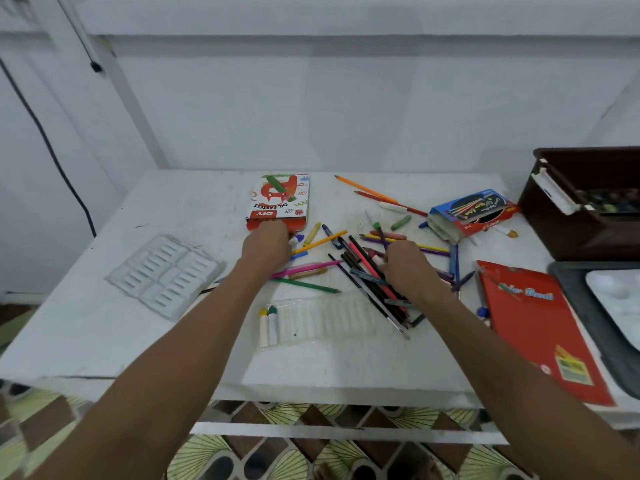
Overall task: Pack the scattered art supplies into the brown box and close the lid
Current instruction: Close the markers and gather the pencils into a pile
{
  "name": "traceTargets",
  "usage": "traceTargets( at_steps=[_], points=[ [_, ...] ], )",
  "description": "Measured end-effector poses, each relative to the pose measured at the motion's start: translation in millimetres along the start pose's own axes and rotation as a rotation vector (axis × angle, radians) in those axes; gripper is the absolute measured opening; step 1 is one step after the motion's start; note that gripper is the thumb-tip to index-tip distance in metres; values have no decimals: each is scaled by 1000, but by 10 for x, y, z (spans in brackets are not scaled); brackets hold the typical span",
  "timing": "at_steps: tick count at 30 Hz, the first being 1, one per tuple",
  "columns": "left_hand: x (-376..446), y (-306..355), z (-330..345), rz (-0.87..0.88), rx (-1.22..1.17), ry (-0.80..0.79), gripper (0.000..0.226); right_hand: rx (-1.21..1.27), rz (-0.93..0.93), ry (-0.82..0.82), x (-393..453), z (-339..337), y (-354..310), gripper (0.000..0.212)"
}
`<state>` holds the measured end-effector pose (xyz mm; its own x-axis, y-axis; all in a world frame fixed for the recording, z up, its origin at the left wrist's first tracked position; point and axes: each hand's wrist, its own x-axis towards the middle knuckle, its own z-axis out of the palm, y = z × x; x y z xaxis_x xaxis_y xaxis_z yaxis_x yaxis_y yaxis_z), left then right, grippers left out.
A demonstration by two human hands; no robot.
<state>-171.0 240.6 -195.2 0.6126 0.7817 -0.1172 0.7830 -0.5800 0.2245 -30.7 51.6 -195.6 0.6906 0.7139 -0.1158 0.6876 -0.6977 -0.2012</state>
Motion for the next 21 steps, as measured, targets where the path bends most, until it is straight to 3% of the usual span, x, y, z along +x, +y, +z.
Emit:
traceTargets(
  at_steps=[5,12,18,21],
  points=[
    [-95,14,-44,-45,-105,-3,20,78,-12,14,-15,-24,27,17],
    [-710,-75,-192,-1,-266,148,27,325,-146,47,-315,-177,-248,19],
    [-1327,-290,-169,-96,-461,59,32,503,-330,-105,-659,-42,-776,15],
    [-1496,-356,-114,-140,-477,4,35,524,-329,-131,-738,116,-889,16]
  ],
)
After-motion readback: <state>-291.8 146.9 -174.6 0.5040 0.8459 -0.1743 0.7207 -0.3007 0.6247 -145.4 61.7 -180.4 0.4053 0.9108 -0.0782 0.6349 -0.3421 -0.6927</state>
